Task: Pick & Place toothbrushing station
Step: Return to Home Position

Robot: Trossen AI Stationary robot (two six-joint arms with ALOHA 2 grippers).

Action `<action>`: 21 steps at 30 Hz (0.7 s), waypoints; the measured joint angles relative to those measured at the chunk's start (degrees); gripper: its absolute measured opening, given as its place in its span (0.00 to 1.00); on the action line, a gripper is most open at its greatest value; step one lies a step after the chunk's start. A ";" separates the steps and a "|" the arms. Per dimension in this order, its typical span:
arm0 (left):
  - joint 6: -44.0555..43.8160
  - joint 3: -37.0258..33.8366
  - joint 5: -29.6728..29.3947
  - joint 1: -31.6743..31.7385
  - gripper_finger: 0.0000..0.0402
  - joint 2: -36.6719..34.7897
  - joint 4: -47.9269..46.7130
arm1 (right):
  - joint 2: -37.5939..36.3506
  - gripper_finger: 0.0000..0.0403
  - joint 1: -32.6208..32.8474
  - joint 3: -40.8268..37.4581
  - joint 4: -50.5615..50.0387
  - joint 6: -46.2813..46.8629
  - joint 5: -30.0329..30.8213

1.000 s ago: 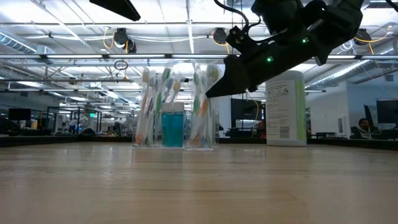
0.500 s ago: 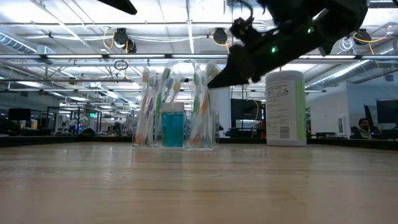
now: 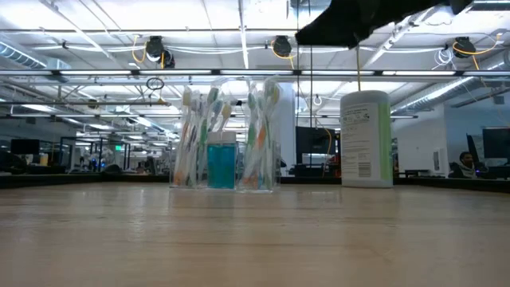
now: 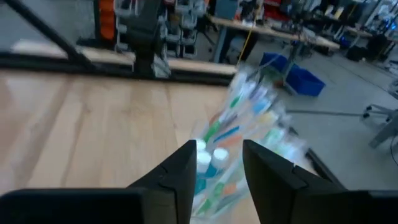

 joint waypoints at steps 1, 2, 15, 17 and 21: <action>-0.53 0.00 0.88 -0.28 0.42 -1.10 -0.68 | -1.13 0.30 0.01 0.00 0.02 0.03 0.01; -0.83 0.00 1.57 -0.57 0.42 -2.16 -1.25 | -2.22 0.30 0.01 0.02 -0.43 0.61 -0.01; 2.59 -6.80 -0.04 -3.55 0.42 -13.35 2.18 | -17.09 0.31 0.27 -4.13 -4.69 3.58 -16.67; 3.92 -10.15 -0.13 -3.55 0.42 -16.14 4.85 | -20.11 0.31 0.27 -6.87 -4.61 5.11 -16.52; 5.77 -16.72 -0.13 -3.55 0.42 -21.68 8.46 | -26.56 0.31 -0.12 -13.29 -3.02 6.08 -16.54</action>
